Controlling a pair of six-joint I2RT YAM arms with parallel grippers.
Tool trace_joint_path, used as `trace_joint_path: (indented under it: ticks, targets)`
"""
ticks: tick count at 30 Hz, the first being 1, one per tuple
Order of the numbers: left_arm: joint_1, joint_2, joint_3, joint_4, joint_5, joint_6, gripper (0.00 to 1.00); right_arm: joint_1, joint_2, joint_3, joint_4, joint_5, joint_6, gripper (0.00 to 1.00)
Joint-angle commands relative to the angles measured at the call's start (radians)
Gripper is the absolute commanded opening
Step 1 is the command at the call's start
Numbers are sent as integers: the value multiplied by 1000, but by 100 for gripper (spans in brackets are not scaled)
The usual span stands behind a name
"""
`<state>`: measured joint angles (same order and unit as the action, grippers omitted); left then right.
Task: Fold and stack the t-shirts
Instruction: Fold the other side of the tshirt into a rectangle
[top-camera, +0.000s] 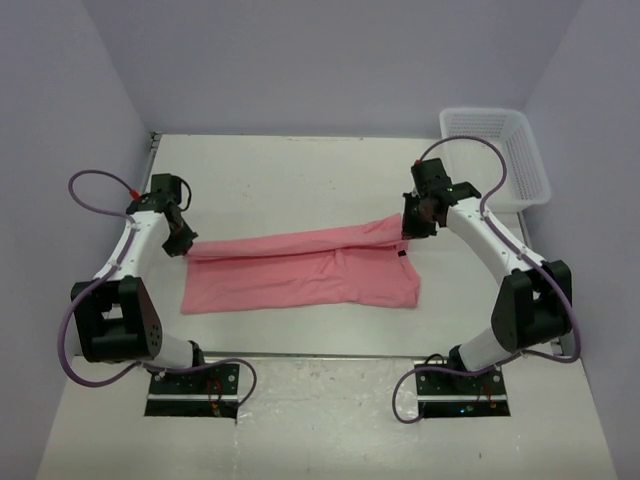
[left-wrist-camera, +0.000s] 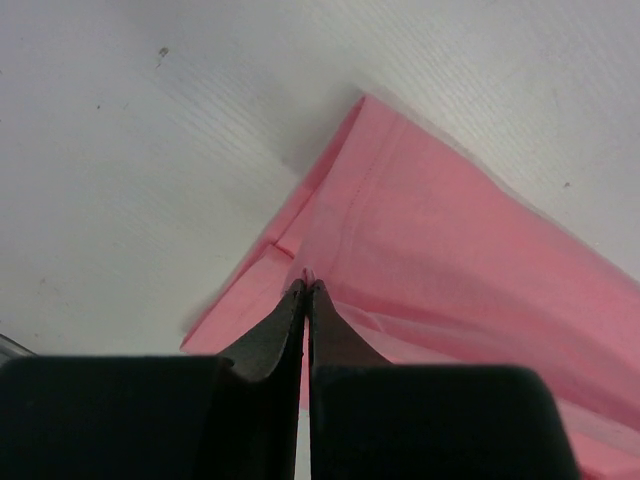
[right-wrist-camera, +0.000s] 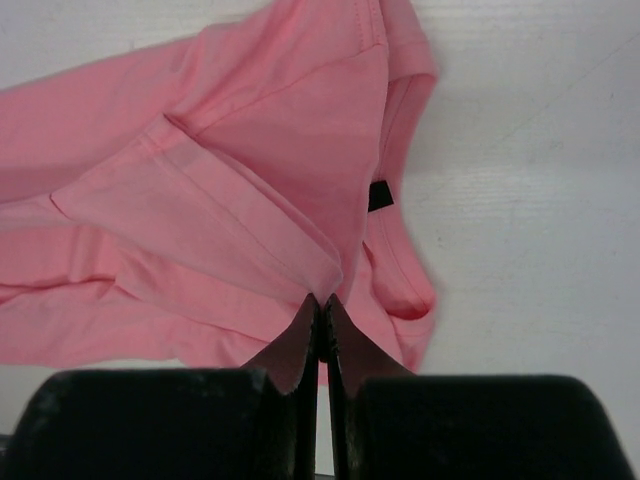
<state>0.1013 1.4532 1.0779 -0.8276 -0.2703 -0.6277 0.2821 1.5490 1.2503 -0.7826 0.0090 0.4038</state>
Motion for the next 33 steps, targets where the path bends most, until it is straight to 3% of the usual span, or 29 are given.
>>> trace_joint_path:
  ticks: [1,2,3,5,6,7,8,9,10,13,15,16,17,18,19,22,23,25,29,33]
  targets:
    - [-3,-42,-22,-13,-9,-3,0,18,-58,-44,-1,17,26,0]
    - [-3,-45,-27,-21,-4,-4,1,26,-72,-63,-16,17,45,0]
    - [-3,-60,-42,-27,15,-7,16,38,-123,-84,-30,16,59,4]
    - [-6,-126,-91,-36,58,-23,51,126,-222,-196,-17,63,116,28]
    - [-15,-160,-104,-47,43,-35,53,150,-319,-228,5,75,139,81]
    - [-65,-197,-113,-48,19,-84,58,160,-349,-238,14,19,154,92]
    - [-93,-236,-118,-41,-7,-99,76,161,-365,-221,25,5,144,95]
    - [-147,-291,-110,-44,-80,-142,87,161,-348,-151,16,11,133,96]
    - [-203,-306,-90,-57,-120,-164,88,161,-324,-108,-3,40,121,96]
    - [-238,-301,-7,-68,-211,-172,89,161,-192,45,-66,115,63,95]
    - [-241,-243,36,-17,-167,-130,82,160,-115,136,-66,97,50,95]
    - [-239,-178,59,1,-106,-97,61,160,-37,162,-66,85,44,88]
    - [-239,-139,77,11,-71,-77,38,158,-2,187,-61,68,41,72]
    - [-241,-61,103,16,-17,-57,0,160,66,223,-40,50,33,1]
    - [-242,-60,111,19,-17,-55,0,158,100,242,-29,27,32,0]
    - [-249,53,105,79,84,-29,0,161,206,322,-6,-102,-12,0]
    - [-252,90,100,94,136,-27,0,161,274,346,-12,-118,-14,10]
    - [-271,111,91,151,155,-14,0,161,325,396,-21,-139,-28,45]
    - [-279,183,94,180,171,5,0,160,384,411,-20,-139,-42,75]
    - [-279,203,85,197,178,17,0,158,433,428,-38,-144,-43,72]
